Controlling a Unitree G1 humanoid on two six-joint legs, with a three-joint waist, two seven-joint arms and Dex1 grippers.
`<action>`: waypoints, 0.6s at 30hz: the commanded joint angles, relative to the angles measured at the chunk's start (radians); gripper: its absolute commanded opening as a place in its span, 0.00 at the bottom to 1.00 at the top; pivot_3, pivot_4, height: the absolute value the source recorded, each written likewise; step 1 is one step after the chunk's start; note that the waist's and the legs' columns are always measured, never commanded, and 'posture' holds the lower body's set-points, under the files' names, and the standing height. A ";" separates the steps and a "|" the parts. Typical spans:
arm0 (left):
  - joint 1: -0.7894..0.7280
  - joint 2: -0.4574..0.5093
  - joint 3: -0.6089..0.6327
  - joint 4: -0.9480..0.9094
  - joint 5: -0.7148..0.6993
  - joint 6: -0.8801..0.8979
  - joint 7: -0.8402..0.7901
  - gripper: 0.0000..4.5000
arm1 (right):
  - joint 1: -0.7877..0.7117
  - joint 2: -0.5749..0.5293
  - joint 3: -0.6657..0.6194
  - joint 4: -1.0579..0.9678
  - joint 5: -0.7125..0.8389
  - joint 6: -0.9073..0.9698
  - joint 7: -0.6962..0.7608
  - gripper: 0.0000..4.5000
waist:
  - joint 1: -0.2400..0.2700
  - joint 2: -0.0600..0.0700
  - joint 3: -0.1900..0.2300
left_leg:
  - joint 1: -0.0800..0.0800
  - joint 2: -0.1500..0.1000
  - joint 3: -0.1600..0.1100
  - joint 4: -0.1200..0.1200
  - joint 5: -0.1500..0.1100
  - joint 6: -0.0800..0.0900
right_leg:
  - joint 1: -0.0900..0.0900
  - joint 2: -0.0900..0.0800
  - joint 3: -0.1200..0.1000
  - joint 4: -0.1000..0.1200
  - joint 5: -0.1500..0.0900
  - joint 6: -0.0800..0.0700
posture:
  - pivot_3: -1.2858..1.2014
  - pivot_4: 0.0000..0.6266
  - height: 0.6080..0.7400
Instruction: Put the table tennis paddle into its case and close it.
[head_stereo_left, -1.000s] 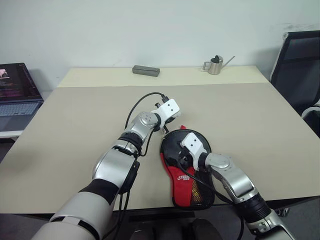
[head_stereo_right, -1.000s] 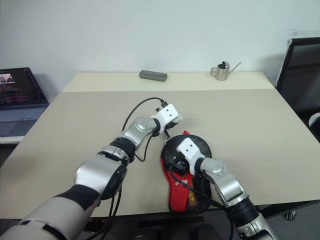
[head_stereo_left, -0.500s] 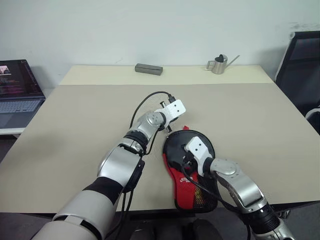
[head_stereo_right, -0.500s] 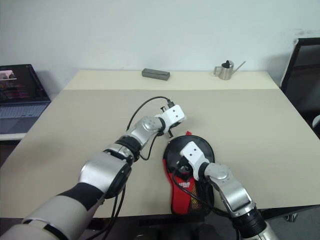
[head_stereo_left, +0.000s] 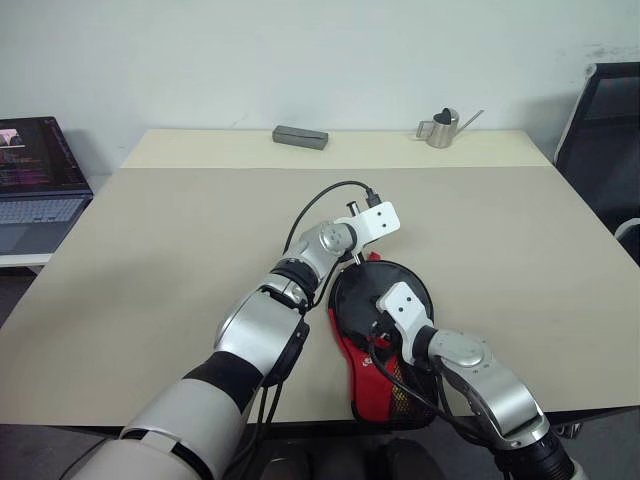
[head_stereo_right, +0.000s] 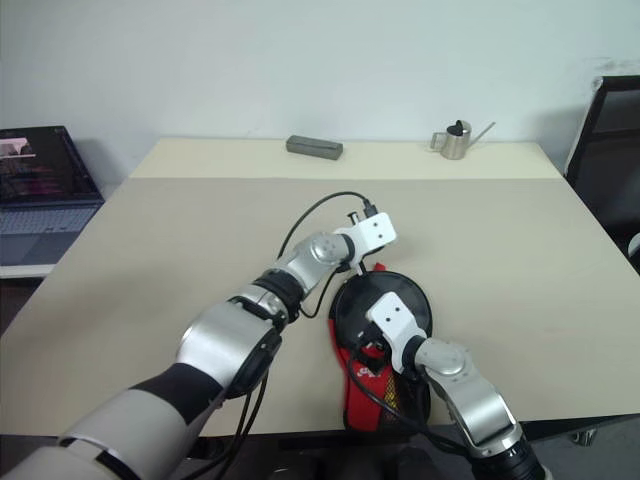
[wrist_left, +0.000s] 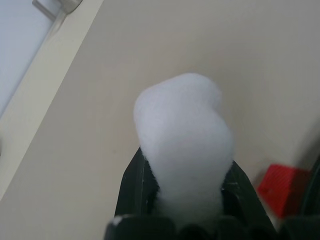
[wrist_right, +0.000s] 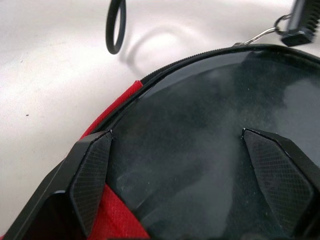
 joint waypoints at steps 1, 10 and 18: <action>-0.048 -0.017 -0.010 -0.014 0.015 -0.010 0.025 0.11 | 0.070 -0.036 0.032 0.049 -0.008 0.097 -0.003 1.00 | 0.000 0.000 0.000 | 0.000 0.000 0.000 0.000 0.000 0.000 | 0.000 0.000 0.000 0.000 0.000 0.000 | 0.52 0.24 1.00; -0.040 -0.034 -0.010 -0.011 0.021 0.011 0.017 0.11 | 0.076 -0.043 0.027 0.040 -0.004 0.103 -0.012 1.00 | 0.000 0.000 0.000 | 0.000 0.000 0.000 0.000 -0.001 0.000 | 0.000 0.000 0.000 0.000 0.000 0.000 | 0.52 0.24 1.00; -0.010 -0.053 -0.030 -0.010 0.033 0.029 -0.037 0.11 | 0.069 -0.031 0.038 0.054 -0.003 0.091 -0.020 1.00 | 0.000 0.000 0.000 | 0.000 0.000 0.000 0.000 -0.001 0.000 | 0.000 0.000 0.000 0.000 0.000 0.000 | 0.52 0.24 1.00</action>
